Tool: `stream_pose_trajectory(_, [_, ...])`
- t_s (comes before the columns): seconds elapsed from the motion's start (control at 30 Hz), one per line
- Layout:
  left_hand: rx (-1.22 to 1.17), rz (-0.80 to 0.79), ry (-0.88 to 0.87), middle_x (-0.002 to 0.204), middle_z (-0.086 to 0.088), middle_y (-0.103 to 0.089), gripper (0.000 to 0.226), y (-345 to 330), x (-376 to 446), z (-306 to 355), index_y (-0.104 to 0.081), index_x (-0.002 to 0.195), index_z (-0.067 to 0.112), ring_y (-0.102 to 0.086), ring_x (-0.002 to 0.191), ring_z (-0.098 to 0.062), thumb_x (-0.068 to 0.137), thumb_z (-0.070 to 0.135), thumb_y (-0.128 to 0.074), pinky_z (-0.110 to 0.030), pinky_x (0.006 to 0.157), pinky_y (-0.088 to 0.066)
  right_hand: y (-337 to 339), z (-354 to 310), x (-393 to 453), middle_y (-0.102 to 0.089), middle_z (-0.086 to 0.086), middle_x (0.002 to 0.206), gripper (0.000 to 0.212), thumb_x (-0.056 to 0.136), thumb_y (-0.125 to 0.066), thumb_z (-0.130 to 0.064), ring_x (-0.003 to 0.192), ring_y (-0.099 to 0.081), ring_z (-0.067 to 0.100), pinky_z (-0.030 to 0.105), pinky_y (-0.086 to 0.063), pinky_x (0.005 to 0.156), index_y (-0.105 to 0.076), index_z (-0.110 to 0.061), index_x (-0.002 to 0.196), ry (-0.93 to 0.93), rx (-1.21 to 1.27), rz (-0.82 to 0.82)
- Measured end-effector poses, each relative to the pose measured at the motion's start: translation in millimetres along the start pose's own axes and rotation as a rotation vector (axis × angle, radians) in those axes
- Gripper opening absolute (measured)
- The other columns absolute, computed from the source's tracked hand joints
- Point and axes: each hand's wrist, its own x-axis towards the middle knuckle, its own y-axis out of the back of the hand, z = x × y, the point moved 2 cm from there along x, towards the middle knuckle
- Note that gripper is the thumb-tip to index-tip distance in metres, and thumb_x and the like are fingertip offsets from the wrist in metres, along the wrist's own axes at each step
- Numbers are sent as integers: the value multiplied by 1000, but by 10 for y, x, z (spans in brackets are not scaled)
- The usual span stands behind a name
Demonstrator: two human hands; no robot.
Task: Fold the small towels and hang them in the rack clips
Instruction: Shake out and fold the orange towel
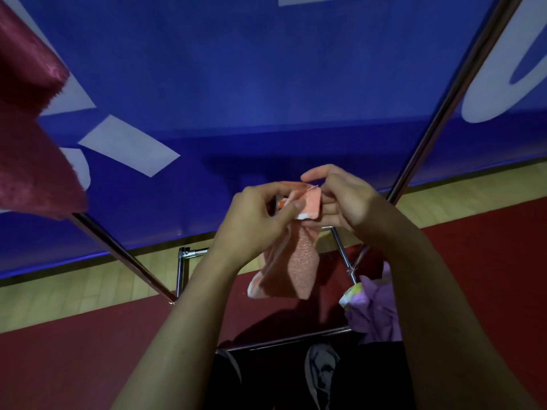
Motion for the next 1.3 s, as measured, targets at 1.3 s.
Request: stream_pose_trajectory(1.3, [-15, 195, 35, 86, 6, -79, 27, 80, -33, 71, -81, 102, 25, -75, 88, -13, 106, 35, -57, -44, 81, -58, -39, -113, -143, -65, -20, 68, 13, 100, -64, -20, 65, -61, -4, 11, -45, 65, -73, -18, 90, 523, -581, -195])
